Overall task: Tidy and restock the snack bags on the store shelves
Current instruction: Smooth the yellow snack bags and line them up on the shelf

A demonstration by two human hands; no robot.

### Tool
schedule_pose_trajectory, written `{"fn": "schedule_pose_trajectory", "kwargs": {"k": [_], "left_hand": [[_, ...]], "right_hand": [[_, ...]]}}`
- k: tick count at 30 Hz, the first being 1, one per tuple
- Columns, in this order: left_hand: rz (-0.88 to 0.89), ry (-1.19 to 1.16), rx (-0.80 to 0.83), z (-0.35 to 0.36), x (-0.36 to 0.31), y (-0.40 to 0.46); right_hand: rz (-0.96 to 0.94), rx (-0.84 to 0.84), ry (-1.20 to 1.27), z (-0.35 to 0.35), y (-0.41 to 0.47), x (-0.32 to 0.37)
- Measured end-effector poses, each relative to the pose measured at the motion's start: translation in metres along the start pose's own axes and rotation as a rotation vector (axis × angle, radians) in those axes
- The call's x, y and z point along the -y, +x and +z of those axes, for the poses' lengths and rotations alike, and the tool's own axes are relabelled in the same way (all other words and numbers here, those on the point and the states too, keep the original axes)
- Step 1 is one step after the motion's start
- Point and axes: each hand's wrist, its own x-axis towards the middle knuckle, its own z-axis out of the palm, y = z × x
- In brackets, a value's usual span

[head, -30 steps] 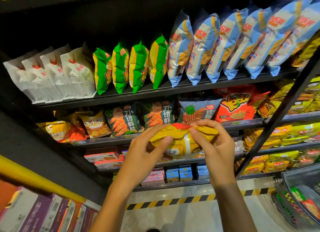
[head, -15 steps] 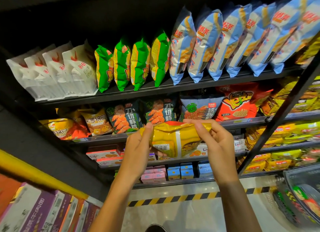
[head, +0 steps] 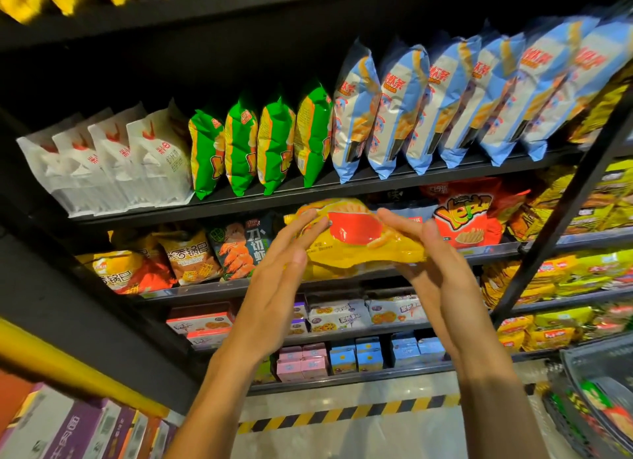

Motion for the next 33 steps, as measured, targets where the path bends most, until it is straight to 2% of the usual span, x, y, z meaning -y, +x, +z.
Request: {"fn": "schedule_pose_trajectory", "kwargs": {"k": [3,7,11,17,19,20,22,24,27,30,33], "left_hand": [[0.093,0.037,0.062,-0.011,-0.009,0.012],[0.246,0.045,0.077,-0.029,-0.02,0.033],[0.115,-0.355,-0.02,-0.05,-0.031,0.063],[-0.106,-0.581,0.059,-0.086,-0.041,0.135],[-0.117,-0.718,0.035,-0.095,-0.053,0.16],[-0.054,-0.737,0.034,-0.102,-0.061,0.17],[0.09,-0.627,0.027,-0.115,-0.072,0.188],[0.149,-0.622,0.041,-0.126,-0.081,0.212],[0.053,-0.664,-0.031,-0.145,-0.096,0.251],[0.097,-0.656,0.034,-0.158,-0.102,0.266],[0.082,-0.675,-0.036,-0.16,-0.111,0.286]], "right_hand": [[0.028,0.057,-0.177,-0.004,0.02,0.015],[-0.118,0.056,-0.264,0.002,0.042,0.037],[-0.268,-0.015,-0.235,0.014,0.062,0.057],[-0.46,0.0,-0.212,0.037,0.106,0.087],[-0.533,0.044,-0.2,0.046,0.124,0.099],[-0.576,0.066,-0.204,0.053,0.133,0.106],[-0.64,0.098,-0.233,0.065,0.152,0.119],[-0.675,0.16,-0.245,0.078,0.17,0.134],[-0.725,0.19,-0.262,0.094,0.195,0.158],[-0.736,0.196,-0.328,0.1,0.223,0.177],[-0.729,0.191,-0.402,0.098,0.246,0.195]]}}
